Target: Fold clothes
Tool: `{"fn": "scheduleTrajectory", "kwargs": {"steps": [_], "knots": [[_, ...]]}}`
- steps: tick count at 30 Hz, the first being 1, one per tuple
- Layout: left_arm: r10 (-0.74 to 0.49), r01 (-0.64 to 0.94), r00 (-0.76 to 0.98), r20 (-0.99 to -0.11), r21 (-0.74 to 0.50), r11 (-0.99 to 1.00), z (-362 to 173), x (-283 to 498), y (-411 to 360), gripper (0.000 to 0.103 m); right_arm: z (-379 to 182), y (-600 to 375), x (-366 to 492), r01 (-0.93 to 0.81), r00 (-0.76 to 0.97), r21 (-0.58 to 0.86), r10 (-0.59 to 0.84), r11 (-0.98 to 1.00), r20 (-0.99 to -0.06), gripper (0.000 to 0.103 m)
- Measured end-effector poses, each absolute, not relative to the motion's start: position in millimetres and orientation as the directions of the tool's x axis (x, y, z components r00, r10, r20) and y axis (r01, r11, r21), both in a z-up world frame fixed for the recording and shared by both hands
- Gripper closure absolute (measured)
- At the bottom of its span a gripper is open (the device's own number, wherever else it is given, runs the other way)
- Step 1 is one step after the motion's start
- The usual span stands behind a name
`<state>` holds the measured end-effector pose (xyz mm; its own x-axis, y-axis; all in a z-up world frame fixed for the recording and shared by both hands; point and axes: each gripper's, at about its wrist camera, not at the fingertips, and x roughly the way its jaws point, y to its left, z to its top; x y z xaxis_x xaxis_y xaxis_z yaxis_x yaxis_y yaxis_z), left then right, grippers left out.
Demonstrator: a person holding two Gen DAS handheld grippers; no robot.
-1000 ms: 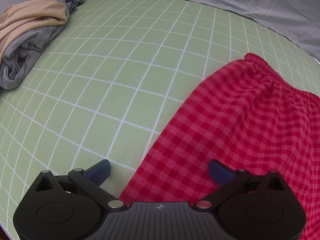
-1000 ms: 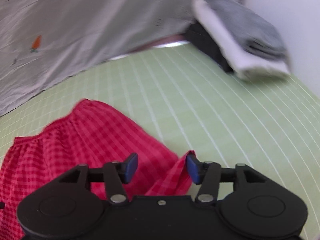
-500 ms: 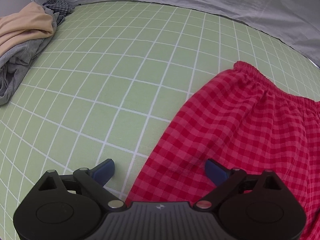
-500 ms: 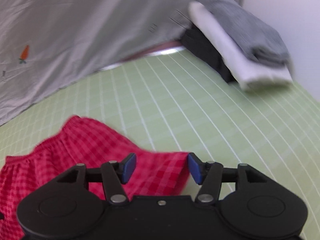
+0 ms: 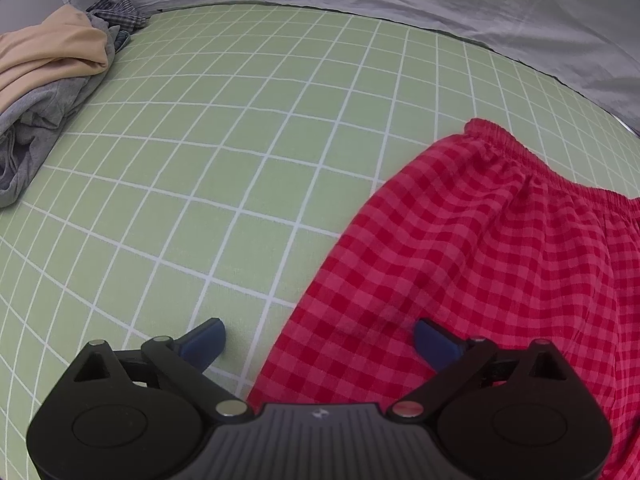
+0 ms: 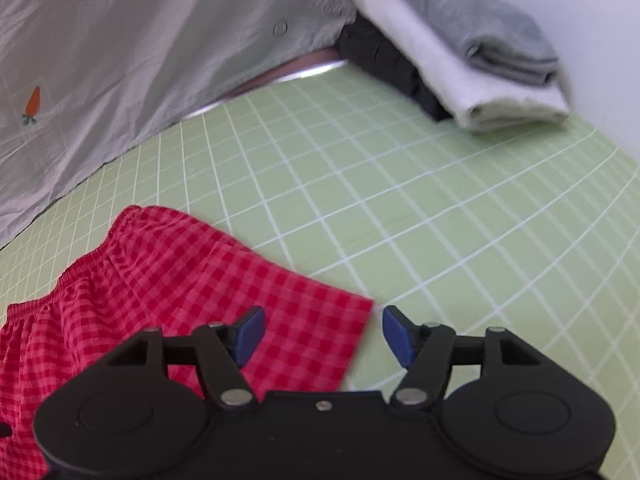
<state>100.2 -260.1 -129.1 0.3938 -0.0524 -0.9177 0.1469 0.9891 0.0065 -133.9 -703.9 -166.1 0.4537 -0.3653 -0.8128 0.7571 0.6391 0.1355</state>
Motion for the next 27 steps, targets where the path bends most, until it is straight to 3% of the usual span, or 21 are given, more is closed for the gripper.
{"fn": "scheduleTrajectory", "kwargs": {"steps": [6, 11, 14, 16, 17, 18, 19, 22, 26, 27], "knots": [[-0.087, 0.179, 0.398, -0.913, -0.016, 0.984, -127.1, 115.2, -269.7, 0.008, -163.7, -716.5, -105.0, 0.7, 0.476, 0.084, -0.376, 0.709, -0.795, 0.032], [-0.106, 0.227, 0.41, -0.906, -0.011, 0.974, -126.7, 132.8, -287.8, 0.013, -165.1, -730.9, -61.4, 0.598, 0.545, 0.133, -0.28, 0.79, -0.79, 0.026], [-0.114, 0.264, 0.433, -0.894, 0.005, 0.964, -123.1, 139.5, -298.1, 0.034, -175.8, -721.2, -38.3, 0.535, 0.563, 0.145, -0.223, 0.832, -0.796, 0.027], [-0.134, 0.292, 0.441, -0.888, 0.0, 0.956, -119.3, 144.5, -304.5, 0.066, -180.3, -712.0, -25.5, 0.479, 0.57, 0.131, -0.194, 0.868, -0.799, 0.03], [-0.139, 0.302, 0.442, -0.886, 0.001, 0.953, -118.3, 148.0, -308.3, 0.076, -182.5, -707.3, -19.2, 0.449, 0.572, 0.123, -0.179, 0.885, -0.8, 0.038], [-0.141, 0.309, 0.442, -0.886, 0.002, 0.951, -117.9, 152.5, -311.9, 0.095, -186.4, -702.5, -13.4, 0.425, 0.565, 0.115, -0.164, 0.898, -0.808, 0.047], [-0.14, 0.312, 0.443, -0.885, 0.007, 0.95, -118.1, 157.7, -315.0, 0.098, -190.5, -698.4, -6.6, 0.401, 0.553, 0.104, -0.15, 0.91, -0.82, 0.068], [-0.141, 0.311, 0.463, -0.875, 0.012, 0.95, -119.7, 178.3, -323.6, 0.1, -191.5, -692.7, 12.8, 0.344, 0.564, 0.08, -0.137, 0.936, -0.814, 0.102], [-0.122, 0.277, 0.517, -0.847, 0.031, 0.96, -111.8, 213.7, -334.5, 0.1, -180.7, -711.3, 33.0, 0.385, 0.609, 0.084, -0.185, 0.919, -0.771, 0.102], [-0.125, 0.274, 0.532, -0.837, 0.031, 0.961, -106.4, 219.2, -336.1, 0.094, -175.0, -716.0, 31.6, 0.403, 0.621, 0.092, -0.198, 0.911, -0.759, 0.102]]}}
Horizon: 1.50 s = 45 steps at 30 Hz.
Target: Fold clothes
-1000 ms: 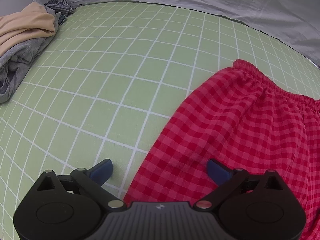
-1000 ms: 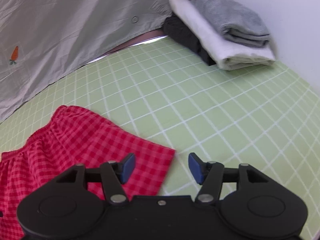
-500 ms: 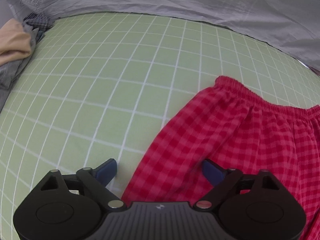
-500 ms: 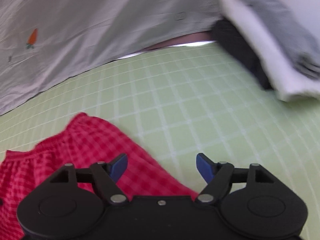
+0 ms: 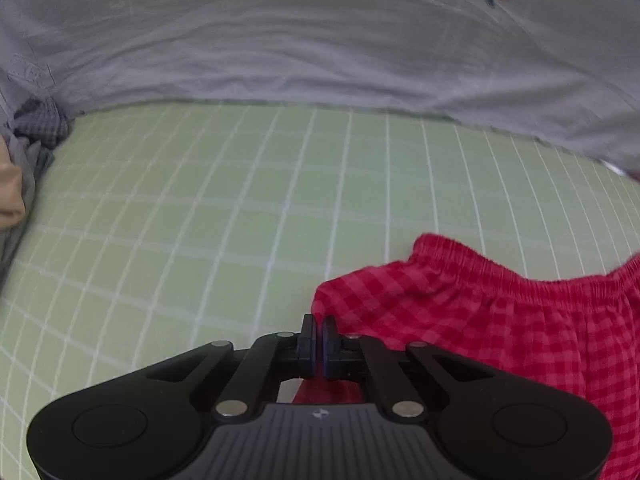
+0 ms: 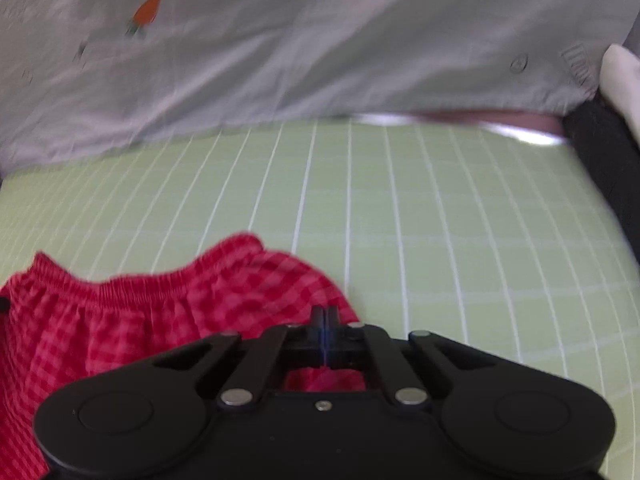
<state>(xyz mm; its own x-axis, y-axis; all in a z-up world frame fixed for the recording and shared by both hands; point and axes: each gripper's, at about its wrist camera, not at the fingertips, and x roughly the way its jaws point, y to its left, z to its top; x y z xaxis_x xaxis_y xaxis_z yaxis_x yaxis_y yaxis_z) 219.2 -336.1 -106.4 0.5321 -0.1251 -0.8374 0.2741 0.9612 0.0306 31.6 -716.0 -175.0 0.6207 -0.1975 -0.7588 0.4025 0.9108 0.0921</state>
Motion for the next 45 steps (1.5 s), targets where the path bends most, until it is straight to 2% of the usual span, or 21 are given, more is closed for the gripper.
{"fn": "scheduleTrajectory", "kwargs": {"steps": [2, 3, 4, 5, 6, 9, 14, 20, 22, 30, 31, 33, 34, 39, 42, 43, 45], "knots": [[-0.128, 0.263, 0.562, -0.817, 0.03, 0.964, -96.0, 222.5, -336.0, 0.083, -163.4, -724.8, 27.4, 0.436, 0.641, 0.11, -0.223, 0.893, -0.734, 0.099], [-0.123, 0.259, 0.57, -0.812, 0.036, 0.965, -93.0, 221.2, -335.3, 0.069, -157.5, -729.2, 25.3, 0.452, 0.651, 0.119, -0.236, 0.884, -0.722, 0.093], [-0.118, 0.255, 0.572, -0.812, 0.039, 0.966, -91.9, 217.2, -333.8, 0.053, -155.7, -733.1, 17.1, 0.472, 0.644, 0.111, -0.256, 0.875, -0.721, 0.077], [-0.115, 0.252, 0.572, -0.812, 0.04, 0.967, -91.2, 212.3, -332.0, 0.048, -154.4, -736.9, 8.0, 0.492, 0.634, 0.1, -0.277, 0.865, -0.722, 0.064], [-0.116, 0.248, 0.567, -0.815, 0.035, 0.968, -91.1, 205.4, -328.6, 0.043, -153.5, -737.2, -2.2, 0.51, 0.624, 0.087, -0.299, 0.856, -0.722, 0.062], [-0.118, 0.225, 0.532, -0.839, 0.006, 0.974, -94.3, 176.3, -314.4, 0.042, -156.6, -735.4, -41.4, 0.575, 0.575, 0.078, -0.334, 0.814, -0.747, 0.061], [-0.125, 0.174, 0.467, -0.875, -0.048, 0.984, -102.3, 116.9, -288.2, 0.035, -170.8, -718.3, -118.3, 0.691, 0.552, 0.244, -0.279, 0.68, -0.786, 0.058], [-0.138, 0.169, 0.445, -0.885, -0.068, 0.983, -97.2, 53.9, -265.5, 0.027, -179.7, -658.1, -159.4, 0.667, 0.557, 0.283, -0.209, 0.689, -0.804, 0.054], [-0.148, 0.178, 0.451, -0.88, -0.074, 0.981, -92.4, 35.7, -257.7, 0.024, -180.7, -643.0, -166.3, 0.646, 0.574, 0.316, -0.169, 0.694, -0.801, 0.054], [-0.184, 0.232, 0.458, -0.87, -0.083, 0.969, -79.9, -16.7, -216.7, 0.024, -189.4, -601.4, -167.4, 0.574, 0.636, 0.424, -0.055, 0.7, -0.769, 0.054], [-0.187, 0.231, 0.459, -0.869, -0.086, 0.969, -78.9, -21.6, -209.2, 0.024, -190.1, -598.7, -165.6, 0.564, 0.647, 0.433, -0.051, 0.704, -0.761, 0.057], [-0.187, 0.221, 0.459, -0.869, -0.092, 0.971, -78.5, -27.2, -195.0, 0.024, -191.5, -594.2, -161.4, 0.533, 0.669, 0.456, -0.026, 0.712, -0.742, 0.081], [-0.184, 0.21, 0.459, -0.869, -0.095, 0.973, -78.7, -28.4, -188.3, 0.024, -190.6, -592.8, -160.1, 0.521, 0.681, 0.469, -0.015, 0.713, -0.733, 0.098], [-0.198, 0.186, 0.452, -0.87, -0.125, 0.975, -80.3, -33.1, -166.9, 0.024, -157.8, -573.7, -175.6, 0.486, 0.745, 0.502, -0.039, 0.716, -0.666, 0.101], [-0.216, 0.197, 0.44, -0.871, -0.141, 0.97, -82.4, -35.3, -163.5, 0.024, -131.0, -565.8, -211.2, 0.429, 0.836, 0.655, 0.001, 0.622, -0.548, 0.101], [-0.221, 0.203, 0.433, -0.874, -0.145, 0.968, -84.1, -35.4, -164.1, 0.024, -128.6, -563.7, -221.4, 0.432, 0.844, 0.686, 0.007, 0.586, -0.537, 0.101], [-0.234, 0.212, 0.416, -0.879, -0.156, 0.965, -88.5, -35.8, -166.7, 0.024, -137.8, -554.7, -224.4, 0.487, 0.778, 0.616, 0.014, 0.619, -0.628, 0.1]]}}
